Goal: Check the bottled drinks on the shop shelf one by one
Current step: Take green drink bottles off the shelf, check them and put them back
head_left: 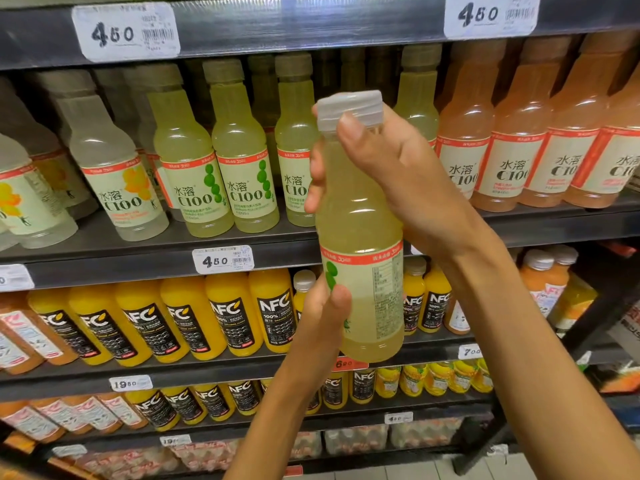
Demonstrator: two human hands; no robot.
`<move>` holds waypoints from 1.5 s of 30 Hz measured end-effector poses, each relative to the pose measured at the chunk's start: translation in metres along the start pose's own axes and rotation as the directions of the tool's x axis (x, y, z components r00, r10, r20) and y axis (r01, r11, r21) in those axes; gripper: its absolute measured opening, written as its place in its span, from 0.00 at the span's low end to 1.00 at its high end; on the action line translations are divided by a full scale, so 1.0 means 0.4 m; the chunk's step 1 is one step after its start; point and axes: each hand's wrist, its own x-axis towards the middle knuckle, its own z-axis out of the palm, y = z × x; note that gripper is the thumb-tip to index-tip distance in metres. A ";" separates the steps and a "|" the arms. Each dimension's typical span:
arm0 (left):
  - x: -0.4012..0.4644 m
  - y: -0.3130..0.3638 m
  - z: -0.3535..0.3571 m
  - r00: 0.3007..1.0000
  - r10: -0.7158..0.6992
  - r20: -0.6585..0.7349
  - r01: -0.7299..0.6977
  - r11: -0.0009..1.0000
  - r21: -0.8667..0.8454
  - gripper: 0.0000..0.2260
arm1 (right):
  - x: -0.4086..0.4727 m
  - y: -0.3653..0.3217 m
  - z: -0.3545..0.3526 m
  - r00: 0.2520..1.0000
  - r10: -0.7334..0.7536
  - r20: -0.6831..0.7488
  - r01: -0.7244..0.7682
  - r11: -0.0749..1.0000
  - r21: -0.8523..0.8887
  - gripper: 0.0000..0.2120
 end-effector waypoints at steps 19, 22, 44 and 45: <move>-0.010 0.012 -0.006 0.999 -0.040 0.017 0.040 0.999 0.021 0.41 | -0.011 0.026 -0.021 0.994 0.012 -0.104 -0.005 0.998 0.070 0.13; -0.014 0.025 -0.004 0.993 -0.119 0.018 0.118 0.992 0.039 0.36 | 0.002 0.044 -0.045 0.979 0.137 -0.152 -0.106 0.976 0.193 0.14; -0.032 0.078 0.018 0.970 -0.205 0.132 0.240 0.904 -0.353 0.25 | 0.047 0.105 -0.084 0.846 0.492 -0.206 -0.313 0.770 0.556 0.22; -0.033 0.077 0.018 0.968 -0.208 0.142 0.245 0.902 -0.356 0.25 | 0.049 0.106 -0.083 0.838 0.504 -0.209 -0.320 0.764 0.561 0.22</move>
